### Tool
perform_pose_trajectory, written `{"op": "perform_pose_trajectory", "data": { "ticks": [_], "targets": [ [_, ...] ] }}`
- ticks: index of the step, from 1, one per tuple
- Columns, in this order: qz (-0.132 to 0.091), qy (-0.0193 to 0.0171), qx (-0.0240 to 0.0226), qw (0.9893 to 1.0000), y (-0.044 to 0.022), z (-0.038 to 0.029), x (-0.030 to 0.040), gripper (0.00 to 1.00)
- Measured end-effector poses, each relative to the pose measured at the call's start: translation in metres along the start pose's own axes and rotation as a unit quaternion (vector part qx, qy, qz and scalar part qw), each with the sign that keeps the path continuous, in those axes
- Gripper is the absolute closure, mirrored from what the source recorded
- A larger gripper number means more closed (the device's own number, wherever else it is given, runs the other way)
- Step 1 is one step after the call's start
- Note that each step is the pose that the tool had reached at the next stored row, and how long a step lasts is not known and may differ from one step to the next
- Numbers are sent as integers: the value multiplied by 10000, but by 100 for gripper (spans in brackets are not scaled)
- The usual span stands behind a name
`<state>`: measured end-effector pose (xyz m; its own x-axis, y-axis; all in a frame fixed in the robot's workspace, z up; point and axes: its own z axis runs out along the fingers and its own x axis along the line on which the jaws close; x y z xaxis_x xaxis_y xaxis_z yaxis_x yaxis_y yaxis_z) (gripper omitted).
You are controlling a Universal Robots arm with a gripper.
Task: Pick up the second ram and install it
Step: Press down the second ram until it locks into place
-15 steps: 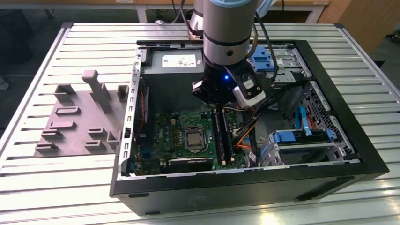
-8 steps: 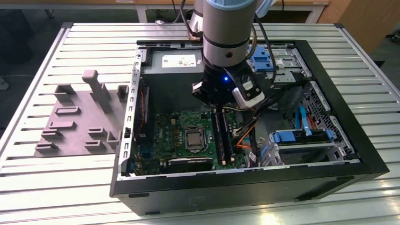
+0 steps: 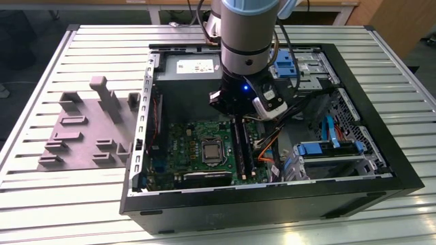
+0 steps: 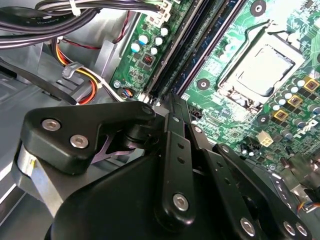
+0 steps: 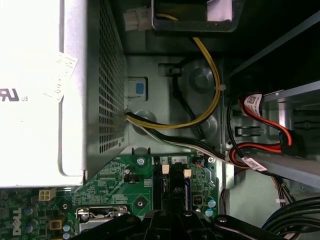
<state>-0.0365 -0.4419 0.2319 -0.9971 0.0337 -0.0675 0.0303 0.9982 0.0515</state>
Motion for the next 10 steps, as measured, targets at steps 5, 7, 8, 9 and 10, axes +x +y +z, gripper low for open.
{"op": "perform_pose_trajectory", "data": {
  "ticks": [5, 7, 8, 9, 10],
  "targets": [
    [0, 0, 0, 10000, 3, 31, 2, 89],
    [0, 0, 1, 10000, 5, 38, 3, 89],
    [0, 1, 1, 10000, 5, 41, 3, 89],
    [0, 0, 1, 10000, 5, 42, 3, 89],
    [0, 0, 1, 10000, 5, 44, 3, 89]
  ]
}}
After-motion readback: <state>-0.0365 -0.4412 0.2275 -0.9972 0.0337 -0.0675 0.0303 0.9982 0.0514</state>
